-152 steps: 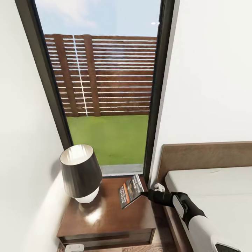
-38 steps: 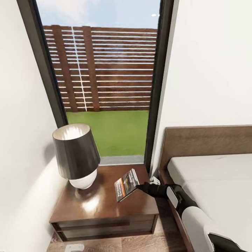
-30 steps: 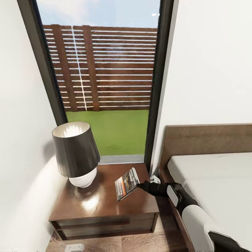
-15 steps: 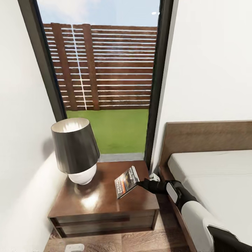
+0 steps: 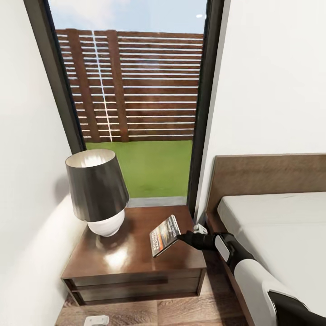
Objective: In the bedroom, move the book from the bed onto either nightstand, and place the two sandals side by side next to the bed.
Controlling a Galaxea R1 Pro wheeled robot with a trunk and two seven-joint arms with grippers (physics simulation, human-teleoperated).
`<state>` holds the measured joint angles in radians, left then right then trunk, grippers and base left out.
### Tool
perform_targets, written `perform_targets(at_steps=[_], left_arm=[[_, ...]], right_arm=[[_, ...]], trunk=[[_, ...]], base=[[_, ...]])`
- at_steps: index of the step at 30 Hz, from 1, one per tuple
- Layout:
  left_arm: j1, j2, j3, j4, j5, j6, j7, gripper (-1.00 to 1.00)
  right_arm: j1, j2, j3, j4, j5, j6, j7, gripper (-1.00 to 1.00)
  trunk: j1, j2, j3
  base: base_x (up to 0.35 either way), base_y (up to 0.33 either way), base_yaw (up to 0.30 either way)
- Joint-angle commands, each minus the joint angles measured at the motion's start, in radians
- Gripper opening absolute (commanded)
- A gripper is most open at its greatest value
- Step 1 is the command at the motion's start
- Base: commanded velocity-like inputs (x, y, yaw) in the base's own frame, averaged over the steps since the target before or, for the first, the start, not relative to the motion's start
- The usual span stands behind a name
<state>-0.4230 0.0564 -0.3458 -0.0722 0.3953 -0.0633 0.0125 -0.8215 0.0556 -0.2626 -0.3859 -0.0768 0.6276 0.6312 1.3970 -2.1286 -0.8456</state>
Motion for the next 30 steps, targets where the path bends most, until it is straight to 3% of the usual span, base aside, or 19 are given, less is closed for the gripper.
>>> perform_targets(at_steps=[1,17,26,30], left_arm=[[0.0,0.0,-0.009,0.0,0.008,-0.003,0.001,1.0],[-0.01,0.004,-0.004,-0.001,0.011,-0.002,0.001,1.0],[-0.033,0.004,-0.002,-0.001,0.012,0.0,0.001,1.0],[-0.035,0.004,-0.001,-0.001,0.013,-0.003,0.001,1.0]], right_arm=[[-0.001,0.0,-0.004,-0.001,-0.009,0.009,-0.003,-1.0],[-0.009,0.0,-0.004,-0.001,-0.009,0.009,-0.005,-1.0],[-0.01,-0.003,-0.005,-0.002,-0.009,0.009,-0.005,-1.0],[-0.01,-0.009,-0.007,-0.002,-0.009,0.009,-0.005,-1.0]], trunk=[[0.0,0.0,-0.001],[0.0,0.0,-0.001],[0.034,-0.063,-0.029],[0.034,-0.063,-0.029]], base=[[0.0,0.0,0.0],[0.0,0.0,0.0],[0.0,0.0,0.0],[0.0,0.0,0.0]])
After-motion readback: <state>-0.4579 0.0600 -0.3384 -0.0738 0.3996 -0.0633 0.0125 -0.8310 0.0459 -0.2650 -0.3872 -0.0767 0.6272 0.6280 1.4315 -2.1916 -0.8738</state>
